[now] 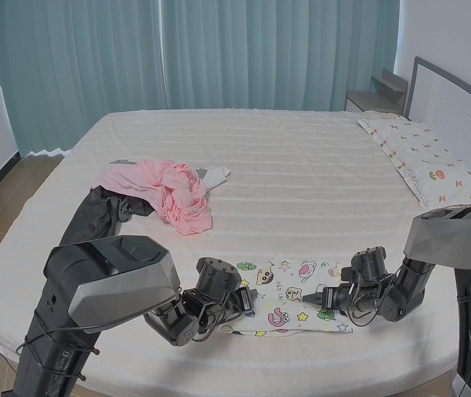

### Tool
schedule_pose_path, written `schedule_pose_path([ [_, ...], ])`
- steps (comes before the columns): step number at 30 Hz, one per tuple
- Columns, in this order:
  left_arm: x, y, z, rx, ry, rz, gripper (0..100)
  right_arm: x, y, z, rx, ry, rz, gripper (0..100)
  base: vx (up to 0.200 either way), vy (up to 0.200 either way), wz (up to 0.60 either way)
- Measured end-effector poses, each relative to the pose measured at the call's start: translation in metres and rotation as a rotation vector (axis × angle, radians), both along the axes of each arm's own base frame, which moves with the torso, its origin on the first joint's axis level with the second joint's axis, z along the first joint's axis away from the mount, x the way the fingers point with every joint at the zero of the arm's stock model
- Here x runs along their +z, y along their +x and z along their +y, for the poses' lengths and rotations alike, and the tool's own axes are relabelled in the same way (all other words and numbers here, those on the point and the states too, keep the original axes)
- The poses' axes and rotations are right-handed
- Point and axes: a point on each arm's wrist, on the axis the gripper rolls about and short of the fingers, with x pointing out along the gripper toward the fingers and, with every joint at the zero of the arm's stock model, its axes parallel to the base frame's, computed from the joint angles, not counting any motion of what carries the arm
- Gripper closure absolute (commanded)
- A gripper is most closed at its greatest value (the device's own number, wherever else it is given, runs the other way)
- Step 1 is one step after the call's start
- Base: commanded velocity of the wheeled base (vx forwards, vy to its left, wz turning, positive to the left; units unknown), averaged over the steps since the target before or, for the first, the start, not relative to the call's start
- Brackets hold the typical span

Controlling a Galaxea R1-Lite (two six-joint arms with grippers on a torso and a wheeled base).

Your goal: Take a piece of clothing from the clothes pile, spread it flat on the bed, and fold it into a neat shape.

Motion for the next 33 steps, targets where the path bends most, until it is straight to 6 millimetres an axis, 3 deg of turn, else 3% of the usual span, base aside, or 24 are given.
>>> schedule_pose_path([
  [15,0.007,-0.007,0.007,0.046,0.022,-0.001,100,0.007,-0.004,0.002,-0.027,0.069,-0.054,100,0.0,0.0,0.0],
  [21,0.013,-0.009,0.009,0.068,-0.001,0.006,100,0.009,-0.009,0.0,-0.041,0.096,-0.071,100,-0.2,0.0,0.0],
  [33,0.022,-0.012,0.012,0.099,-0.025,-0.005,100,0.017,-0.014,-0.001,-0.04,0.101,-0.081,100,0.0,0.0,0.0],
])
